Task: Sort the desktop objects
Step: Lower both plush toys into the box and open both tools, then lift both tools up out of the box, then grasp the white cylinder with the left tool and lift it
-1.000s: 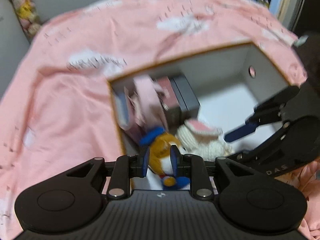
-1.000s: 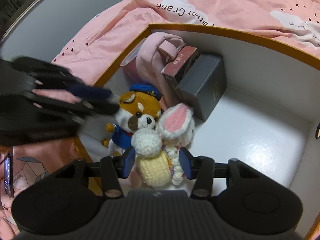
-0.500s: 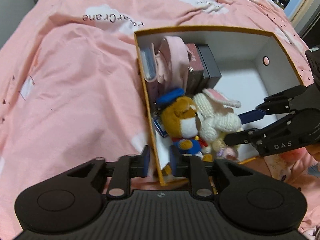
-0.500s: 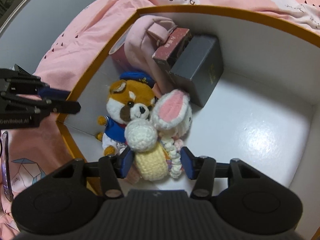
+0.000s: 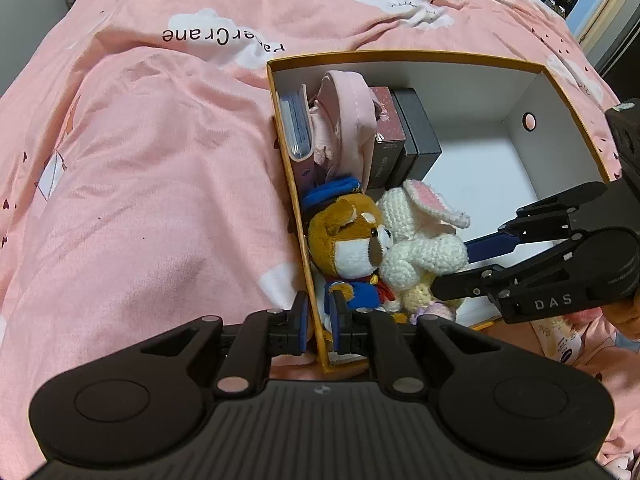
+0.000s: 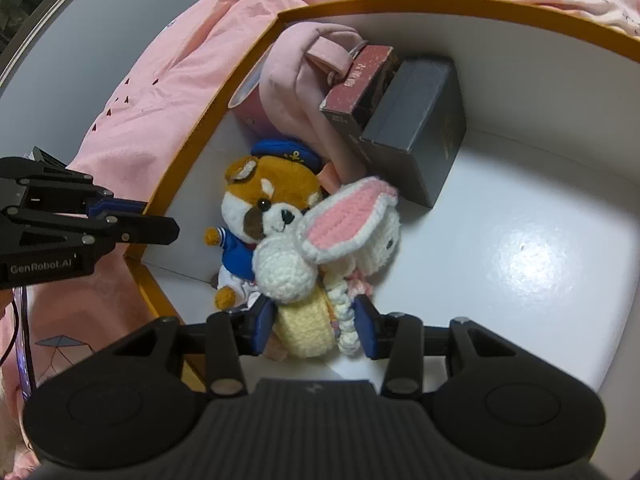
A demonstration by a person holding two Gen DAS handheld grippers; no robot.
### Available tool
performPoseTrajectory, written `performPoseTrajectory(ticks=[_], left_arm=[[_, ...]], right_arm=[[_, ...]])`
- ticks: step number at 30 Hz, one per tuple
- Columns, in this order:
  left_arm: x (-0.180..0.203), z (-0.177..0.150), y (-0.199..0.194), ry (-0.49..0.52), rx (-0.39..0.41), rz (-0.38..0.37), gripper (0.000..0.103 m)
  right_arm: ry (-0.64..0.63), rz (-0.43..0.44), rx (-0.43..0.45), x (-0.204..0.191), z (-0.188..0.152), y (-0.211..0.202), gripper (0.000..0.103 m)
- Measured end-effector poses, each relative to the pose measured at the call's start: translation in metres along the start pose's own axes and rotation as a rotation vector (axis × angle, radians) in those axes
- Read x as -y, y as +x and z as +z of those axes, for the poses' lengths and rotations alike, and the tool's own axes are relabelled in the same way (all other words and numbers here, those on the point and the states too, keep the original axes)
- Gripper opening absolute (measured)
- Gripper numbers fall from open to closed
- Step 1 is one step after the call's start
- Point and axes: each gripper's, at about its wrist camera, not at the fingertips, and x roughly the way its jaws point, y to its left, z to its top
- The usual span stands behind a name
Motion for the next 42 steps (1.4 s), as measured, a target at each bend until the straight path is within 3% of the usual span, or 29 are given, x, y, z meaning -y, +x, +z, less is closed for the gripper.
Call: performPoseTrajectory(ticks=[5, 9, 13, 19, 25, 28, 31, 37, 42], left_arm=[[-0.006, -0.001, -0.004, -0.036, 0.049, 0.005, 0.012], [0.0, -0.008, -0.027, -0.023, 0.152, 0.049, 0.012], [0.01, -0.021, -0.051, 0.002, 0.244, 0.043, 0.013], [0.034, -0.047, -0.07, 0.057, 0.263, 0.002, 0.015], [0.065, -0.077, -0.067, 0.135, 0.191, -0.022, 0.017], [0.076, -0.091, -0.061, 0.167, 0.148, -0.028, 0.02], [0.089, -0.104, -0.051, 0.232, 0.073, -0.028, 0.023], [0.116, -0.128, -0.029, 0.417, -0.073, 0.022, 0.031], [0.126, -0.137, -0.012, 0.536, -0.168, 0.1, 0.036]], right_arm=[[-0.044, -0.066, 0.051, -0.007, -0.005, -0.011, 0.05], [-0.067, -0.111, 0.141, -0.013, -0.014, -0.037, 0.05], [-0.083, -0.108, 0.251, -0.022, -0.032, -0.071, 0.05], [-0.058, -0.105, 0.357, -0.037, -0.072, -0.108, 0.045], [-0.002, -0.172, 0.367, -0.037, -0.117, -0.121, 0.042], [0.031, -0.203, 0.334, -0.034, -0.138, -0.118, 0.042], [0.069, -0.18, 0.282, -0.03, -0.156, -0.109, 0.042], [0.144, -0.169, 0.182, -0.025, -0.178, -0.08, 0.042], [0.109, -0.154, 0.154, -0.031, -0.181, -0.069, 0.042]])
